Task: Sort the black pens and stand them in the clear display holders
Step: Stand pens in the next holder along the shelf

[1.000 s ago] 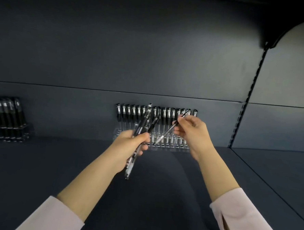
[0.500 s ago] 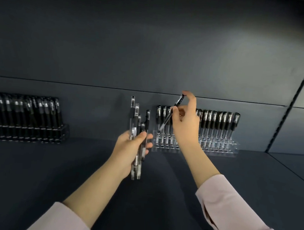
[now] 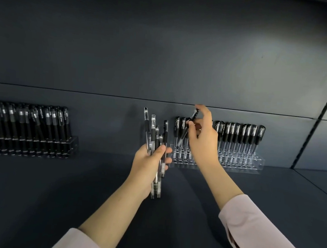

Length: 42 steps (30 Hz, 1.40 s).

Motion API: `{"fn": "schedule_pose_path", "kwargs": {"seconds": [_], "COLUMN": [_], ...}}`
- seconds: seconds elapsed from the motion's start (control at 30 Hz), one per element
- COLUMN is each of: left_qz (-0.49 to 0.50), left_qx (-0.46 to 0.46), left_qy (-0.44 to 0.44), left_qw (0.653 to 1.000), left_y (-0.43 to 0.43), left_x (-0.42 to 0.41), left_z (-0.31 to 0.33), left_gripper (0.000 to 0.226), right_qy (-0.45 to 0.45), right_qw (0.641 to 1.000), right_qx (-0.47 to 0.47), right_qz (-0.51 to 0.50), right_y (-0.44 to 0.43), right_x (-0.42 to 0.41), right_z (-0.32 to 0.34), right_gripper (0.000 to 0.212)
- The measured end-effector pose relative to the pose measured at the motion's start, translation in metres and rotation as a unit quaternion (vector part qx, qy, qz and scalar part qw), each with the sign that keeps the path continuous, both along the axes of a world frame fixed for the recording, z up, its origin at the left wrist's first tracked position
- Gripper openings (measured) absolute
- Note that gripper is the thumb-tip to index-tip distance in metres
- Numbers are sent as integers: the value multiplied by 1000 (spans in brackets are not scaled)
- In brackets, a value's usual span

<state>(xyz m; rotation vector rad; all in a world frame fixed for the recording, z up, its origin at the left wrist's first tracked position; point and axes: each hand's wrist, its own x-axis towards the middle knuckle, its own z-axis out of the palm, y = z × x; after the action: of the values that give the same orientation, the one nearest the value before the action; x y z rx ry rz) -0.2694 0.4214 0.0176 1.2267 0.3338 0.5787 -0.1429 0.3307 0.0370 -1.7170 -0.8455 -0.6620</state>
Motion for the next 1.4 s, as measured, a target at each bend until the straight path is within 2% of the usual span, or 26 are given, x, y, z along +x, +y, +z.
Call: {"fn": "schedule_pose_path", "kwargs": {"seconds": [0.27, 0.43, 0.53, 0.63, 0.73, 0.8, 0.9, 1.0, 1.07, 1.13, 1.23, 1.3, 1.4], "left_qz": [-2, -13, -22, -33, -51, -62, -71, -73, -64, -52, -46, -39, -38], "left_qx": [26, 31, 31, 28, 45, 49, 63, 67, 45, -2, -50, -68, -79], "left_qy": [14, 18, 18, 17, 18, 18, 23, 28, 31, 30, 19, 15, 21], "left_qw": [1000, 999, 999, 999, 997, 997, 995, 995, 997, 998, 998, 997, 996], "left_y": [2, 4, 3, 1, -2, -5, -6, -6, -5, -4, 0, 1, 0], "left_x": [1, 3, 2, 2, 1, -1, -3, -3, -2, -1, 0, 1, 3], "left_z": [-4, -6, -6, -6, -5, -6, -6, -6, -7, -8, -8, -9, -10], "left_gripper": [11, 14, 14, 13, 15, 16, 18, 20, 20, 20, 21, 19, 13], "right_qy": [3, 2, 17, 69, 139, 204, 291, 338, 334, 320, 254, 196, 151], "right_qw": [989, 991, 995, 997, 986, 967, 938, 914, 915, 911, 903, 919, 946], "right_qx": [-148, -130, -83, 0, -1, -1, 28, 67, 117, 213, 338, 341, 286], "right_qz": [19, 38, 49, 46, 95, 152, 185, 212, 191, 152, 75, 28, 3], "right_y": [10, 7, -1, -9, -12, -11, -9, -11, -15, -20, -30, -35, -33], "right_x": [18, 26, 20, 10, -4, -12, -17, -15, -11, -6, 0, 4, 4], "right_z": [-20, -27, -26, -19, -10, -8, -5, -3, -1, 3, 7, 7, 3], "right_gripper": [50, 57, 57, 43, 21, 19, 24, 32, 29, 25, 22, 21, 21]}}
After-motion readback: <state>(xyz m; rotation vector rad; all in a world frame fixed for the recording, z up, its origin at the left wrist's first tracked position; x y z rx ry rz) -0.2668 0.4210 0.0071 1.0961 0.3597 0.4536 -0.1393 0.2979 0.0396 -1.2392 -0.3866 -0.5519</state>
